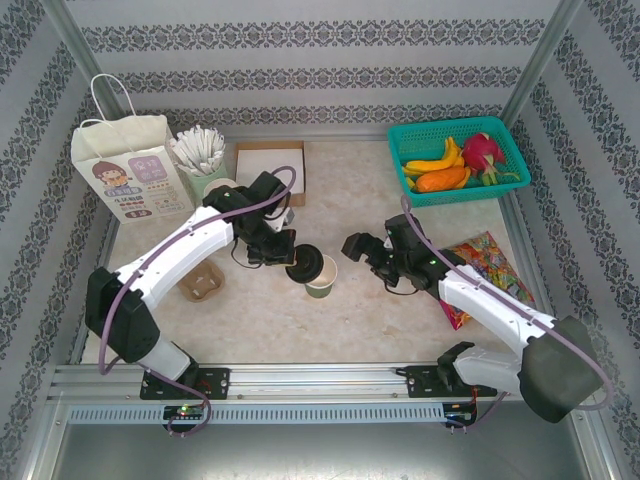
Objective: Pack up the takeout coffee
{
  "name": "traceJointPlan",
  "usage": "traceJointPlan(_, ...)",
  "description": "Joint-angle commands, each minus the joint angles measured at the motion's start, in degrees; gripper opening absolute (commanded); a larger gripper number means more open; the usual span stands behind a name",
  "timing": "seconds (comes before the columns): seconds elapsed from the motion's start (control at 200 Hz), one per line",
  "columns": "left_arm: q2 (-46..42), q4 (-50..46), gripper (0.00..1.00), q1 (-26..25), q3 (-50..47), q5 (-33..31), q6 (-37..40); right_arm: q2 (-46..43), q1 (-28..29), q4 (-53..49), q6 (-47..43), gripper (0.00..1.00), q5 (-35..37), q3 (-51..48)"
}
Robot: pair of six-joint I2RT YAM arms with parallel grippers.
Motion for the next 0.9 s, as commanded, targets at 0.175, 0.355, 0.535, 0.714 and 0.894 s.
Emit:
traceJointPlan(0.175, 1.57, 2.58, 0.0, -2.6, -0.32, -0.03, -3.46, 0.01, 0.88, 10.27, 5.53, 0.98, -3.86, -3.04)
traceJointPlan(0.355, 3.72, 1.77, 0.0, -3.29, 0.82, -0.93, -2.98, 2.83, 0.87, 23.01, 10.96, 0.97, -8.87, -6.34)
traceJointPlan(0.535, 4.48, 2.58, 0.0, -3.66, 0.67, -2.02, -2.98, 4.19, 2.61, 25.76, 11.49, 0.97, -8.82, -6.45)
traceJointPlan(0.714, 4.49, 4.77, 0.0, -4.01, 0.1, -1.8, -3.92, 4.74, 3.33, 26.37, 11.05, 0.97, -8.98, -5.82)
traceJointPlan(0.894, 5.22, 4.21, 0.0, -4.29, 0.69, -2.46, -3.42, 6.07, 4.1, 28.0, 11.33, 0.97, -9.69, -5.65)
